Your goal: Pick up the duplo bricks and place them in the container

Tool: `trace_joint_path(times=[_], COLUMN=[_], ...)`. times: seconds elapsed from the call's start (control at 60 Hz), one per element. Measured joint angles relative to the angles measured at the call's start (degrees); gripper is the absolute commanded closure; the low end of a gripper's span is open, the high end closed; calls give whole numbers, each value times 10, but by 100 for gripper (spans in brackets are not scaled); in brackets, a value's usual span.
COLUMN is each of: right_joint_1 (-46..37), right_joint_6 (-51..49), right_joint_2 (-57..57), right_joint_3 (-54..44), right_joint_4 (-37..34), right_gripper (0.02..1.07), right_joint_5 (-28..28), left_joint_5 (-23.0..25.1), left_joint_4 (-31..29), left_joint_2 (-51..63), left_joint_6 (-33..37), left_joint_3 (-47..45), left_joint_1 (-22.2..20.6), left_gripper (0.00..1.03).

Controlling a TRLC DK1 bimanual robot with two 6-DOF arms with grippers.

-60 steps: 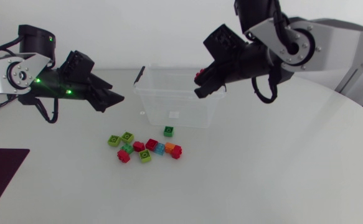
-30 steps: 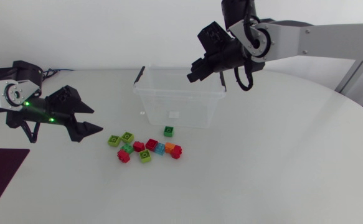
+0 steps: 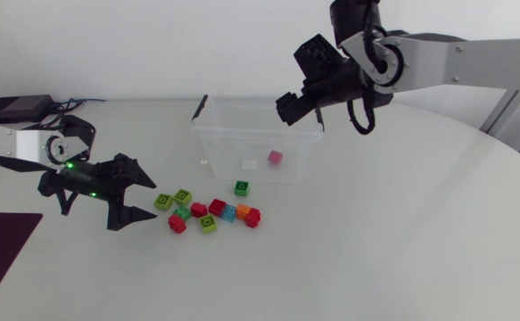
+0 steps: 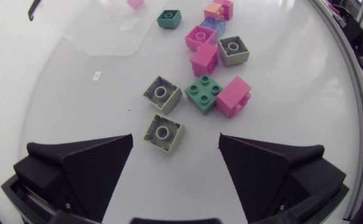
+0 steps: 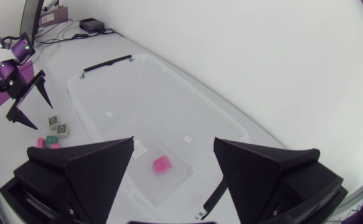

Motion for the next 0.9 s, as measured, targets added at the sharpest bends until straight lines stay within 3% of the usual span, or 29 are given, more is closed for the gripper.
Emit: trace_joint_path(times=[0.3,0.4,0.517,0.733,0.9], right_joint_1=[-10,-10,-7,-7,-10], right_joint_6=[-15,-21,-21,-18,-18], right_joint_2=[-127,-177,-212,-267,-302], right_joint_3=[-143,-210,-277,-378,-416], right_joint_4=[-11,-15,2,53,62], right_gripper=[8,8,8,8,8], right_joint_5=[-30,-37,-43,-29,-27], left_joint_5=[-41,-54,-62,-62,-62], left_joint_4=[-56,-75,-88,-108,-129], left_joint_2=[77,96,113,120,120], left_joint_6=[49,62,71,72,72], left_joint_3=[93,113,121,128,131], left_joint_1=[-28,-31,-33,-35,-37], left_gripper=[12,18,34,83,83])
